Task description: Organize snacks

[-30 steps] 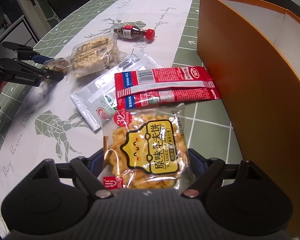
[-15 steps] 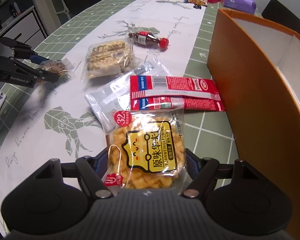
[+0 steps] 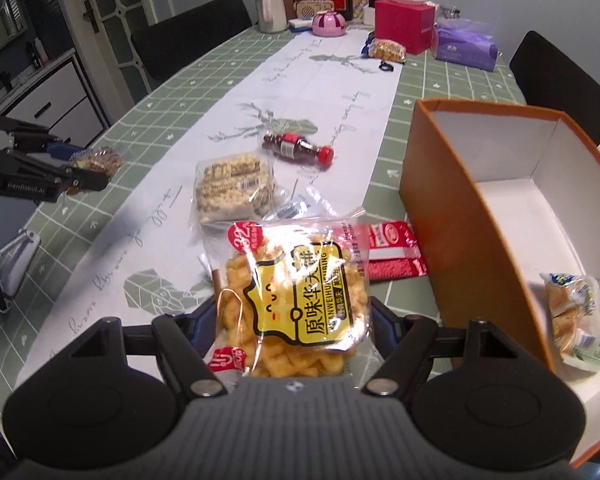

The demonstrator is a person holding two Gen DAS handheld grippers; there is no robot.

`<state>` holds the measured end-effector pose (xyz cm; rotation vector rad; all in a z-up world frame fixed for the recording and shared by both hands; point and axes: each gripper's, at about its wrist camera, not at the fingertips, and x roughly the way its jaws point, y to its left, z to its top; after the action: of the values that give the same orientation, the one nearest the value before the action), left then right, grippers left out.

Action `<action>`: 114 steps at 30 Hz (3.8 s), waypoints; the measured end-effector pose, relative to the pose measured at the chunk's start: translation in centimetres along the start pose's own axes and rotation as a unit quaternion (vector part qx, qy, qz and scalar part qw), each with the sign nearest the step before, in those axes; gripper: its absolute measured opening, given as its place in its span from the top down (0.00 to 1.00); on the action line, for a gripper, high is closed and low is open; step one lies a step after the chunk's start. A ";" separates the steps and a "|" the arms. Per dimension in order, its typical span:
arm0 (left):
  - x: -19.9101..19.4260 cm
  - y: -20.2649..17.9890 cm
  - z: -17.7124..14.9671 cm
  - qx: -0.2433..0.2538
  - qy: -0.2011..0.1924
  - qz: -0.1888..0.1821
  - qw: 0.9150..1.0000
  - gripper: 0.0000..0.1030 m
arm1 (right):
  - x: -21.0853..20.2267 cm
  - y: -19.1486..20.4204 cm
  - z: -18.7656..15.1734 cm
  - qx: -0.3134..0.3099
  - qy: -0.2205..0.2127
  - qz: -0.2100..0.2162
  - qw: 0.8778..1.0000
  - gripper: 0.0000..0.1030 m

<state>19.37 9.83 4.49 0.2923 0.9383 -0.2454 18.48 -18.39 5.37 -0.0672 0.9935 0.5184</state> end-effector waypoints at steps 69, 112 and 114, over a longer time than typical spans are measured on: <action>7.4 -33.9 13.6 0.218 -0.058 -0.107 0.968 0.48 | -5.4 -22.5 -2.0 0.113 -0.056 -0.158 0.979 0.30; 4.7 -30.2 13.4 0.184 -0.066 -0.104 0.975 0.23 | -5.1 -20.5 -1.3 0.100 -0.042 -0.162 0.981 0.24; 4.1 -29.2 13.5 0.179 -0.071 -0.098 0.976 0.23 | -5.4 -20.0 -1.1 0.100 -0.046 -0.160 0.981 0.24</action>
<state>22.13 -22.50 4.57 0.5084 0.7774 -0.6123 24.25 -38.34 5.60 -0.0228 0.9177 0.1252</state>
